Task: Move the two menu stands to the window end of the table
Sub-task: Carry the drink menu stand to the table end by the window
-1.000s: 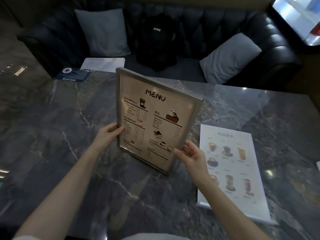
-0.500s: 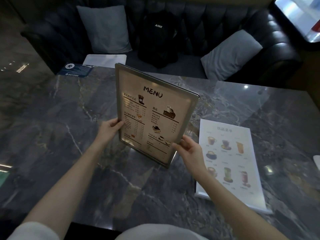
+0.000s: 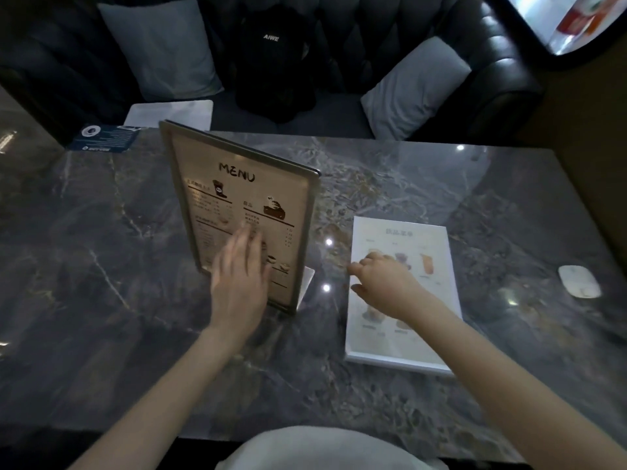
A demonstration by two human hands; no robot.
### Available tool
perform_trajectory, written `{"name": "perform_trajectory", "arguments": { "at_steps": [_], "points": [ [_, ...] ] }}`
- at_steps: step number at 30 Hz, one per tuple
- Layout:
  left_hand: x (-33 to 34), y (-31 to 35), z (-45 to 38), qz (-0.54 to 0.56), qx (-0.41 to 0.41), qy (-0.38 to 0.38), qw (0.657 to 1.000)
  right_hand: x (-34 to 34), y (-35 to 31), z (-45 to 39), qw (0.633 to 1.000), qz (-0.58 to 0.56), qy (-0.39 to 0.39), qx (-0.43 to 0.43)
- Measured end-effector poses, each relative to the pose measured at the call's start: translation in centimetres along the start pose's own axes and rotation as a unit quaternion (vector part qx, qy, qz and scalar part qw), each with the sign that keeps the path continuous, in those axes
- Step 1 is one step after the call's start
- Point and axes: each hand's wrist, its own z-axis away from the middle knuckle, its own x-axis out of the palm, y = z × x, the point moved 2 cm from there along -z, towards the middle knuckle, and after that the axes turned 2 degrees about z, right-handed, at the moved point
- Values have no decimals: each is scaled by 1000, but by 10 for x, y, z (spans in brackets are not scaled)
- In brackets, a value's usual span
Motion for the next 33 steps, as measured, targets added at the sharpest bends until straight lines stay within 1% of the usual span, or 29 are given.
{"name": "perform_trajectory", "arguments": {
  "at_steps": [2,3,5,7,9,11,14,16,19,22,24,27,30,33],
  "points": [
    [8,33,11,38,67,33,996,13,25,18,999,-2,-4,38],
    [13,48,17,57,95,33,993,22,37,29,998,-3,-1,57],
    [29,73,27,66,137,1,988,41,61,51,995,-6,16,99],
    [50,91,33,49,149,-67,985,60,80,74,987,-20,36,157],
    [69,106,32,35,109,-165,980,78,94,92,976,-41,27,211],
    [81,117,31,26,48,-261,964,93,105,106,964,-67,6,256],
    [95,128,33,40,-30,-337,940,111,116,117,940,-156,-16,304],
    [103,133,35,69,-100,-374,919,118,123,120,912,-240,-23,333],
    [112,131,34,127,-202,-387,891,125,128,120,869,-333,-34,364],
    [115,130,30,203,-276,-383,858,127,130,117,838,-405,-60,361],
    [112,130,26,226,-308,-379,843,128,133,116,806,-459,-68,367],
    [110,130,19,215,-307,-391,840,129,140,113,767,-518,-84,370],
    [105,136,10,206,-288,-405,843,128,148,113,752,-543,-102,359],
    [103,146,-3,191,-252,-408,857,124,159,119,746,-561,-115,340]
  ]
}}
